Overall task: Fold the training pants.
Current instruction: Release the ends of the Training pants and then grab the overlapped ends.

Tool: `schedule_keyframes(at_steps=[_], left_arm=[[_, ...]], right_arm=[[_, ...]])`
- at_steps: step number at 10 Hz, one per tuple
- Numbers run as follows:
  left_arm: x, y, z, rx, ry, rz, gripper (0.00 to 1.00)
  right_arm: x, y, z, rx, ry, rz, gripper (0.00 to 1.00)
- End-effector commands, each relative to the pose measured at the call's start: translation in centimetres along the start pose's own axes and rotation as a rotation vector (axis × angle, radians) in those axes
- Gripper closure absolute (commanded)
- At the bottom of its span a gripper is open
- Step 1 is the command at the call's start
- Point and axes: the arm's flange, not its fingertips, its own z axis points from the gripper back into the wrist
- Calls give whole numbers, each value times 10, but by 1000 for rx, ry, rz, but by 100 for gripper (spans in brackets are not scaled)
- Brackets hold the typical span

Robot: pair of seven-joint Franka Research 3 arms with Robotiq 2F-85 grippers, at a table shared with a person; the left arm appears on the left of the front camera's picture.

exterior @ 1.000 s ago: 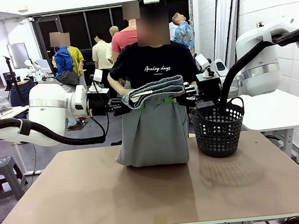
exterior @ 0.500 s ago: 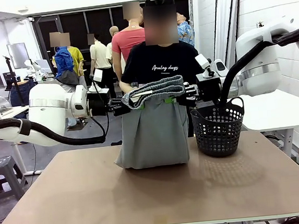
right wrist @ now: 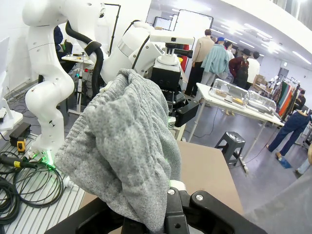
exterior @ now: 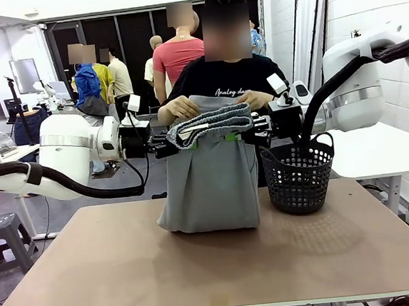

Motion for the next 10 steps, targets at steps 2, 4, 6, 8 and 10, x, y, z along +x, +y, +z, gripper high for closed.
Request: schedule_keyframes(at_steps=[2,4,6,8,10], left_arm=[[3,0,0,5,0,-3,100],[3,0,0,5,0,-3,100],[3,0,0,5,0,-3,100],[3,0,0,5,0,-3,100],[3,0,0,5,0,-3,100]], right_arm=[[0,1,0,-3,-13,2,100],[0,1,0,-3,-13,2,100],[0,1,0,-3,-13,2,100],[0,1,0,-3,-13,2,100],[0,1,0,-3,-13,2,100]])
